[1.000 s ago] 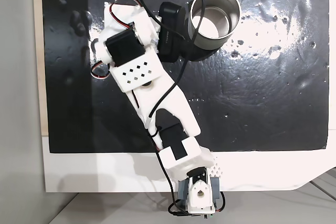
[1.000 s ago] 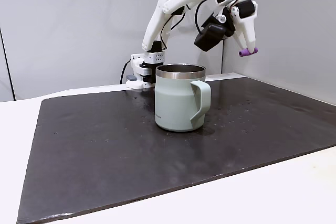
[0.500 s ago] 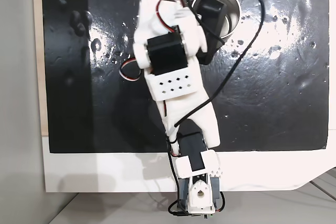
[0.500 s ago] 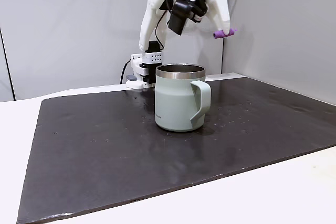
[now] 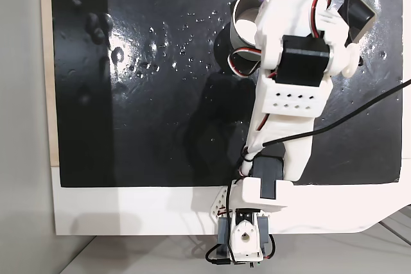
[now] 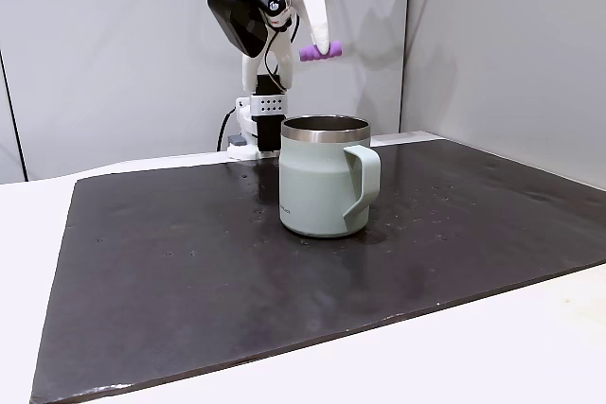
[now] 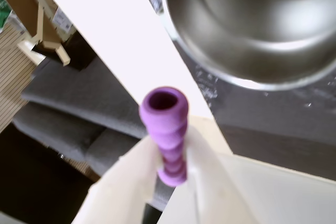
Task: Grasp a pengrip and put it in the cup.
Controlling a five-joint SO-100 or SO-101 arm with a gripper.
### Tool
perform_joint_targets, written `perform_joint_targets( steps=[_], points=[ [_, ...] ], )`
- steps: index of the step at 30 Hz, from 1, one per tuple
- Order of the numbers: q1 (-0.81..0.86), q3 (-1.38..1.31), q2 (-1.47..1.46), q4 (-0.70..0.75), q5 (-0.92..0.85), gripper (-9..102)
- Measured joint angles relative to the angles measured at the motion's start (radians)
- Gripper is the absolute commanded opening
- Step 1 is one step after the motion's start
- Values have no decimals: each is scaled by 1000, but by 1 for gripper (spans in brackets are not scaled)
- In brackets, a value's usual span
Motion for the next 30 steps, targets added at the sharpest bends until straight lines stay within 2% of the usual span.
perform_joint_targets(
  steps=[5,6,8,10,30],
  points=[
    [2,-6,-5,0,-6,0],
    [2,-8,-5,0,-6,7],
    [2,-8,-5,0,-17,30],
    [2,-8,-5,0,-18,37],
    [12,-8,-5,0,-31,35]
  ],
)
